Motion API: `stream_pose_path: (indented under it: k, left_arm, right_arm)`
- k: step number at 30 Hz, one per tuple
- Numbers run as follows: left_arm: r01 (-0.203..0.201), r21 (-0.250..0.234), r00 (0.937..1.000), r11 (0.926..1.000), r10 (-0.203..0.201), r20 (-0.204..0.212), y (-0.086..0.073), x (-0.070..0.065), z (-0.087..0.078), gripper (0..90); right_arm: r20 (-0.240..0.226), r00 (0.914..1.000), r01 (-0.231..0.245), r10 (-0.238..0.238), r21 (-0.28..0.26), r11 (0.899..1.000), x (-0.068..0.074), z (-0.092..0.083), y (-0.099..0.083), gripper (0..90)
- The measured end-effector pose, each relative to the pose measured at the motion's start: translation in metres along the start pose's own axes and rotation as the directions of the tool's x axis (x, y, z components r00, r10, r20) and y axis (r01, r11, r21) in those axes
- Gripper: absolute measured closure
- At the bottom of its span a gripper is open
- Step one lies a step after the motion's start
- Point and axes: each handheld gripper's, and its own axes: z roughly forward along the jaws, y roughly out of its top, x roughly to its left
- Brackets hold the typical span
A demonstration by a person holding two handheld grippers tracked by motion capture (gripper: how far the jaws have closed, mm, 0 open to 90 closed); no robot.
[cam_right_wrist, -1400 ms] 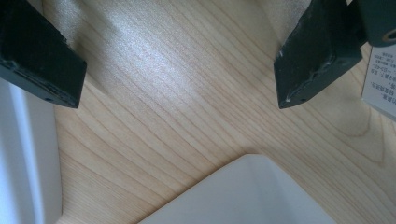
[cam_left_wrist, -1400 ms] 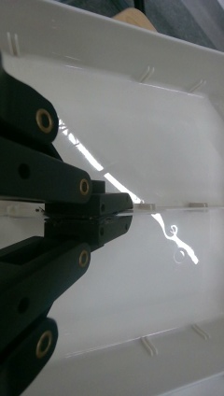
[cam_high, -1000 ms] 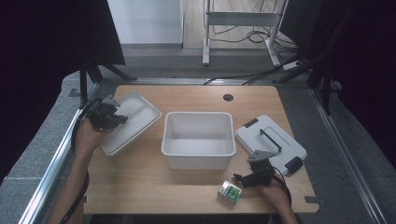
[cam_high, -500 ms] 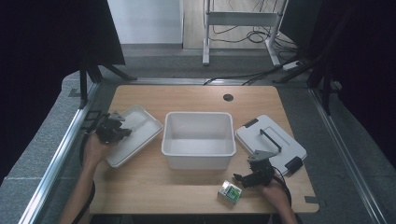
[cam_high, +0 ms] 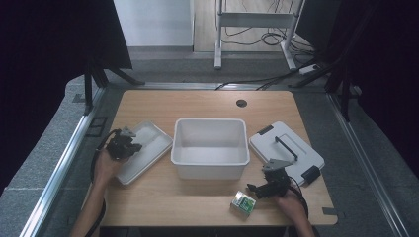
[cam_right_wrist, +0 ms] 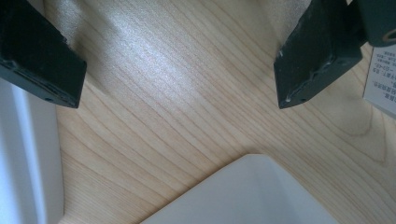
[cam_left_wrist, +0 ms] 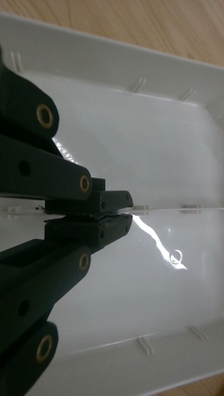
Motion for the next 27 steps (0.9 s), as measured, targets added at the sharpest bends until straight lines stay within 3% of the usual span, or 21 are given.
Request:
stream_pose_path:
  k: [3, 6, 10, 14, 17, 20, 21, 27]
  left_arm:
    - [0.017, -0.016, 0.9999, 0.9997, -0.017, 0.0, 0.0, 0.0, -0.002, 81.9]
    - [0.01, -0.023, 0.9999, 0.9997, -0.011, -0.013, 0.001, -0.002, -0.006, 68.4]
    - [0.032, -0.05, 0.9994, 0.9983, -0.032, -0.011, 0.002, -0.005, -0.013, 49.5]
    - [0.053, -0.095, 0.9983, 0.994, -0.05, 0.031, 0.005, -0.012, -0.021, 28.8]
    - [0.068, -0.137, 0.9945, 0.9882, -0.056, 0.088, 0.007, -0.021, -0.029, 12.8]
    - [0.057, -0.155, 0.9926, 0.9863, -0.04, 0.115, 0.01, -0.033, -0.036, 2.5]
    - [0.036, -0.154, 0.9935, 0.9874, -0.019, 0.112, 0.011, -0.04, -0.038, 0.0]
    - [-0.047, -0.173, 0.9911, 0.9837, 0.068, 0.115, 0.013, -0.075, -0.043, 0.0]
  right_arm:
    - [0.0, 1.0, 0.0, 0.0, 0.0, 1.0, 0.0, 0.0, 0.0, 1.9]
    - [0.001, 1.0, 0.0, 0.0, 0.0, 1.0, 0.0, 0.0, 0.0, 1.9]
    - [0.001, 1.0, 0.0, 0.0, 0.0, 1.0, 0.0, 0.0, 0.0, 2.0]
    - [0.001, 1.0, 0.0, 0.0, 0.0, 1.0, 0.0, 0.0, 0.0, 2.0]
    - [0.001, 1.0, 0.0, 0.0, 0.0, 1.0, 0.0, 0.0, 0.0, 1.9]
    - [0.001, 1.0, 0.0, 0.0, 0.0, 1.0, 0.0, 0.0, 0.0, 1.9]
    - [0.001, 1.0, 0.0, 0.0, 0.0, 1.0, 0.0, 0.0, 0.0, 1.9]
    - [0.001, 1.0, -0.001, 0.001, 0.0, 1.0, 0.0, 0.0, 0.0, 1.9]
